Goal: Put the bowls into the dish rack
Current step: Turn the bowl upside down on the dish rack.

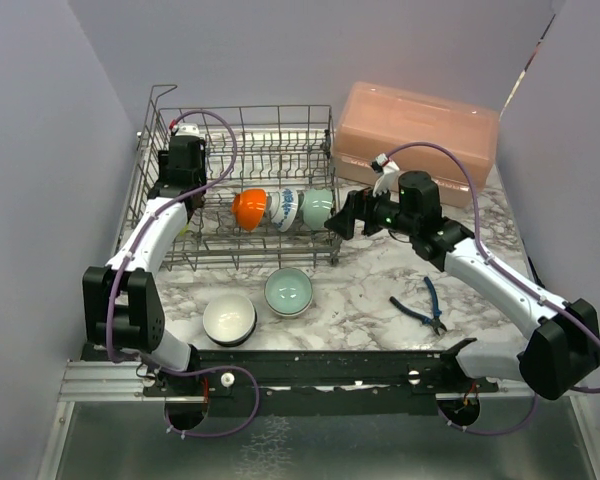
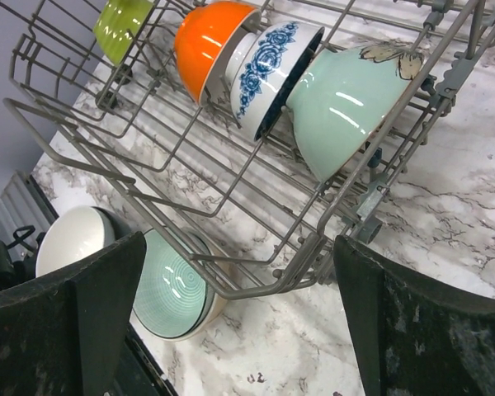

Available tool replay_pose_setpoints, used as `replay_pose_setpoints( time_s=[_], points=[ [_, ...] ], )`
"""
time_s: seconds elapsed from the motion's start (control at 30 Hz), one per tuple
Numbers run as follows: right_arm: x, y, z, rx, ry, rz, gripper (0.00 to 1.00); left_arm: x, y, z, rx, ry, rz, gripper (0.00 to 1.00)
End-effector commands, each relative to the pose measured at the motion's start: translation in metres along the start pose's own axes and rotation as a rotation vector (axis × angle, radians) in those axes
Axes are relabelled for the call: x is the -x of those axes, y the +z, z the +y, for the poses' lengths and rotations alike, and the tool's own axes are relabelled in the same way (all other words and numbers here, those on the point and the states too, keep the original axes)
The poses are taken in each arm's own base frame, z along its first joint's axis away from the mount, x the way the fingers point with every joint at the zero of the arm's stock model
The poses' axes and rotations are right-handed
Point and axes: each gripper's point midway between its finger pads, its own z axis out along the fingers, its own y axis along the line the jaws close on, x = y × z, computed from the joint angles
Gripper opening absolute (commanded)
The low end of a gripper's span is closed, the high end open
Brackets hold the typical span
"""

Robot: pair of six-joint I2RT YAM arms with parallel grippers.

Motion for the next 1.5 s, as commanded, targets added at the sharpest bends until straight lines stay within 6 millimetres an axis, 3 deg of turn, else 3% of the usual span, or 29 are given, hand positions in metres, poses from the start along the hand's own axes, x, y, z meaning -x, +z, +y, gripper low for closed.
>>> replay_pose_setpoints(
  time_s=[0.0,0.53,0.77,1.17,1.47],
  points=[
    [0.002,-0.006,0.007,0.036,-0.017,-0.015,1.0,0.017,0.005,0.022,0.097,0.015,-0.021,0.0],
    [0.0,-0.012,0.005,0.024,-0.044,-0.024,1.0,0.018,0.041,0.022,0.137,0.019,0.03,0.0],
    [-0.003,-0.013,0.004,0.022,-0.04,-0.035,1.0,0.006,0.059,0.031,0.214,0.05,0.1,0.0],
    [-0.009,-0.014,0.001,0.012,-0.052,-0.009,1.0,-0.016,0.086,0.027,0.213,0.055,0.183,0.0],
    [-0.009,-0.013,0.0,0.009,-0.054,-0.01,1.0,-0.023,0.092,0.027,0.228,0.053,0.202,0.0]
  ],
)
